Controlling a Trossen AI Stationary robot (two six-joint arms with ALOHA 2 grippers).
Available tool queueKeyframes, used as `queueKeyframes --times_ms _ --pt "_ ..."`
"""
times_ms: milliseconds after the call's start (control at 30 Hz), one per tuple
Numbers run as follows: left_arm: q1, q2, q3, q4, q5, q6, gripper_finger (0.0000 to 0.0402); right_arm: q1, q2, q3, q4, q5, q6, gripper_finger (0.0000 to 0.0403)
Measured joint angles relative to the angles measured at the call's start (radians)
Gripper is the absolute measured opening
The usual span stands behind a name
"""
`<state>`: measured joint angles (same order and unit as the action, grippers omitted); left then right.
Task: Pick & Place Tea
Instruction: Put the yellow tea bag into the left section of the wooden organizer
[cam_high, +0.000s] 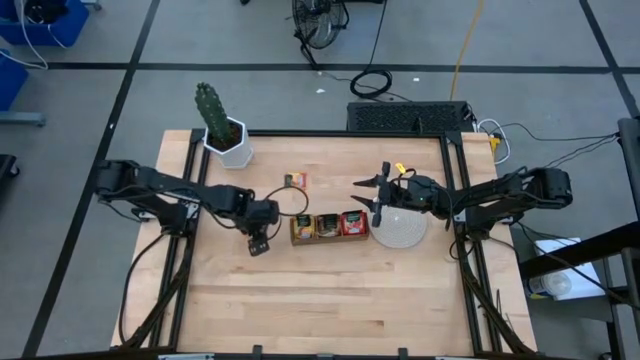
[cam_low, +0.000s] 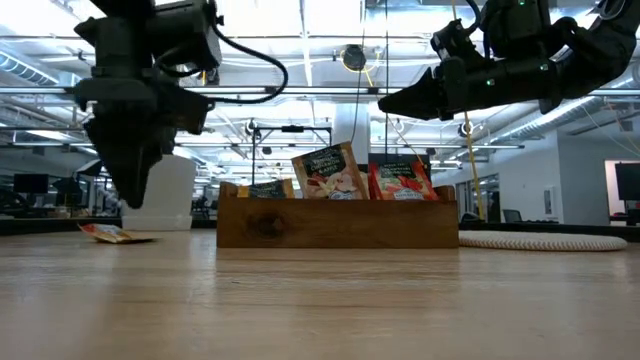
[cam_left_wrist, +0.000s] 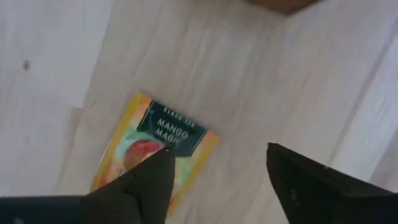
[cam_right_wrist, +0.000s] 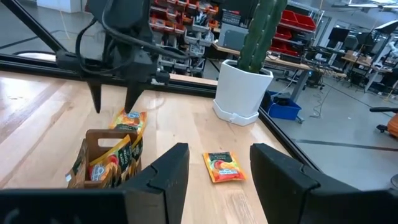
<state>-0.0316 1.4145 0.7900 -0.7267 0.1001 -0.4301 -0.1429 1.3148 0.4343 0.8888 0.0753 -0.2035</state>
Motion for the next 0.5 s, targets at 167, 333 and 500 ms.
queueKeyframes --times_ms 167,333,500 --pt "-0.004 0.033 0.001 -0.019 -0.022 0.074 0.0279 0.0 0.0 0.0 -0.002 0.001 0.0 0.0155" --pt "-0.003 0.053 0.003 -0.084 -0.012 0.185 0.0278 0.0 0.0 0.0 -0.003 0.001 0.0 0.0155" --pt "0.005 0.057 0.004 -0.194 -0.046 0.278 0.0266 0.0 0.0 0.0 -0.004 0.002 -0.001 0.0155"
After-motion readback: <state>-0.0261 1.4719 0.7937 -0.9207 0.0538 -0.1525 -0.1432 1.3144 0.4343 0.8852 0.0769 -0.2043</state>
